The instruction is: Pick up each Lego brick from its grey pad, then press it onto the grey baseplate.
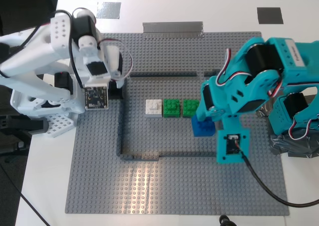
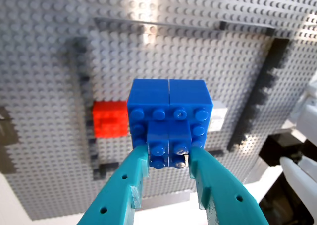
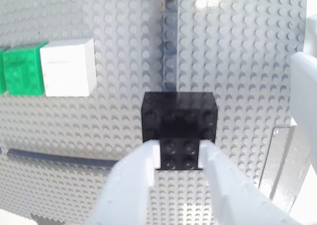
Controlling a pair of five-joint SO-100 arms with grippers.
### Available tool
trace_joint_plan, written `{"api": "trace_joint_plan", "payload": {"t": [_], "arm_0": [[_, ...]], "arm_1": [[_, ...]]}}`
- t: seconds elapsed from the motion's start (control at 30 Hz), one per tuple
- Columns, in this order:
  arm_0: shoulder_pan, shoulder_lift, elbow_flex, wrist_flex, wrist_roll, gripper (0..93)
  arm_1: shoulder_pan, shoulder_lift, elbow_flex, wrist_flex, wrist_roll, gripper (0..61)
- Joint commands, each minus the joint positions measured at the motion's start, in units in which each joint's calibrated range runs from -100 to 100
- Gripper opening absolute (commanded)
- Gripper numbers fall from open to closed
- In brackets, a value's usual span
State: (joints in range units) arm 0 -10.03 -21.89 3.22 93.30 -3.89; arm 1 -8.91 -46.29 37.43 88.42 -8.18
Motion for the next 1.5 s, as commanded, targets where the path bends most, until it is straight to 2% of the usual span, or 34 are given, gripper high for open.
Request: {"api": "trace_joint_plan", "payload": {"t": [0.0,0.3,0.77,1.03,1.47], "arm_0": [[0.2,2.24,-4.62,-1.52,-1.21,0.0],[0.34,9.62,-10.49,-5.43,-3.51,0.0],[3.53,13.91,-10.76,-6.32,-3.12,0.0],[3.46,14.43,-9.22,-9.66,-3.12,0.0],[4.33,22.58,-9.86,-13.0,-3.21,0.0]], "arm_1": [[7.06,4.23,0.36,-4.69,0.98,0.1],[10.69,13.5,-2.62,-11.77,1.37,0.1],[10.76,20.88,-3.52,-20.23,1.91,0.1],[10.47,23.2,-3.16,-21.69,2.59,0.1],[8.58,24.05,-3.43,-19.99,3.57,0.1]]}}
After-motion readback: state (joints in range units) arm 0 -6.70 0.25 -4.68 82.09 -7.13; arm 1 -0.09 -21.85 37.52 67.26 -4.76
